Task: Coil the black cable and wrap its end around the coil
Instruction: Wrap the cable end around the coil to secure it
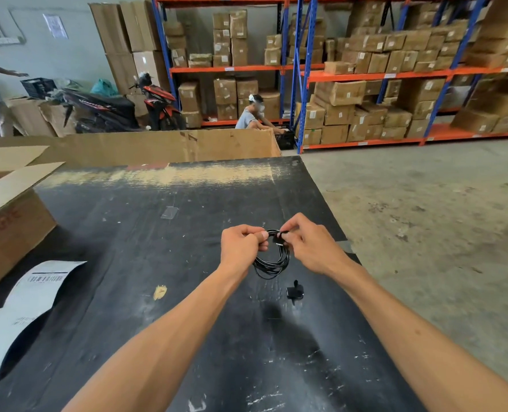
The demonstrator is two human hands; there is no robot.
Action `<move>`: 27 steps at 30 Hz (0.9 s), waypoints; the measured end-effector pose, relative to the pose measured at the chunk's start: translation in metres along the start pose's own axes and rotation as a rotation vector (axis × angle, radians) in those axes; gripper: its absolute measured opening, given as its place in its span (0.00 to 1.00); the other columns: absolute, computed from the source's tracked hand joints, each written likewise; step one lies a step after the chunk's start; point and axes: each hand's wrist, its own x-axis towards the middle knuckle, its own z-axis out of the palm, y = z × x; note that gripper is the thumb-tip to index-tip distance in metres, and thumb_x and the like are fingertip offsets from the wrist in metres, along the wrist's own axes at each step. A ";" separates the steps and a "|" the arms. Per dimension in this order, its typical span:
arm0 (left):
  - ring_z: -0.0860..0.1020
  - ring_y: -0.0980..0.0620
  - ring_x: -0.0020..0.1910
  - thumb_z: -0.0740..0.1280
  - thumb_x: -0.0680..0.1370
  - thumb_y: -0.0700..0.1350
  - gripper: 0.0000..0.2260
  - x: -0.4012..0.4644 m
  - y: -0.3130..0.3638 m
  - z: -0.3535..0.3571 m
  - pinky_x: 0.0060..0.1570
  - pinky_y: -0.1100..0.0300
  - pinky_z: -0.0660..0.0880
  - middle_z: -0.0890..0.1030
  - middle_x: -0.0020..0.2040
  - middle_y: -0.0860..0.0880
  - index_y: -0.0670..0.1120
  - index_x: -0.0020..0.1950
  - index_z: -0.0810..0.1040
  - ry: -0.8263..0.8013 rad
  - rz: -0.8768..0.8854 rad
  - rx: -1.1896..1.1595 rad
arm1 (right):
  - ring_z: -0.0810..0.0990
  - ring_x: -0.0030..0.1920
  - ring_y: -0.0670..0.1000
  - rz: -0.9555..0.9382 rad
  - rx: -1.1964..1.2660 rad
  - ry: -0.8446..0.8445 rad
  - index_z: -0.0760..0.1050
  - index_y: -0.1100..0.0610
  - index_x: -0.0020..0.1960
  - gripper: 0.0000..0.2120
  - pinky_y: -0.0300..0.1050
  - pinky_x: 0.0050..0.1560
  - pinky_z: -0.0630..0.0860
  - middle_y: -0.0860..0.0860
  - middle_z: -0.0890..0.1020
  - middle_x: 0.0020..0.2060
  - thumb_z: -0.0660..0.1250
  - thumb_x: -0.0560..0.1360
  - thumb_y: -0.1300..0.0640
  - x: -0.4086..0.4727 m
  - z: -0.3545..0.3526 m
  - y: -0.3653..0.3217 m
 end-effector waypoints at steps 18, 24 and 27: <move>0.84 0.51 0.34 0.72 0.74 0.37 0.01 -0.011 0.011 0.012 0.44 0.55 0.83 0.86 0.36 0.45 0.41 0.44 0.84 -0.027 0.101 0.092 | 0.88 0.37 0.45 0.023 0.220 0.048 0.77 0.50 0.50 0.07 0.38 0.40 0.85 0.53 0.86 0.41 0.64 0.83 0.61 -0.015 0.001 0.002; 0.85 0.54 0.38 0.73 0.73 0.40 0.02 -0.013 0.012 0.018 0.49 0.55 0.81 0.86 0.37 0.49 0.46 0.43 0.85 -0.013 0.130 0.160 | 0.88 0.40 0.44 0.005 0.202 0.168 0.75 0.44 0.48 0.11 0.43 0.47 0.86 0.51 0.86 0.41 0.65 0.83 0.60 -0.014 0.001 -0.003; 0.83 0.58 0.39 0.74 0.72 0.43 0.03 -0.014 0.011 0.018 0.46 0.61 0.79 0.85 0.36 0.53 0.51 0.41 0.85 0.026 0.147 0.214 | 0.88 0.43 0.43 -0.003 0.210 0.185 0.77 0.47 0.50 0.09 0.44 0.46 0.85 0.49 0.86 0.42 0.66 0.83 0.61 -0.016 0.004 -0.002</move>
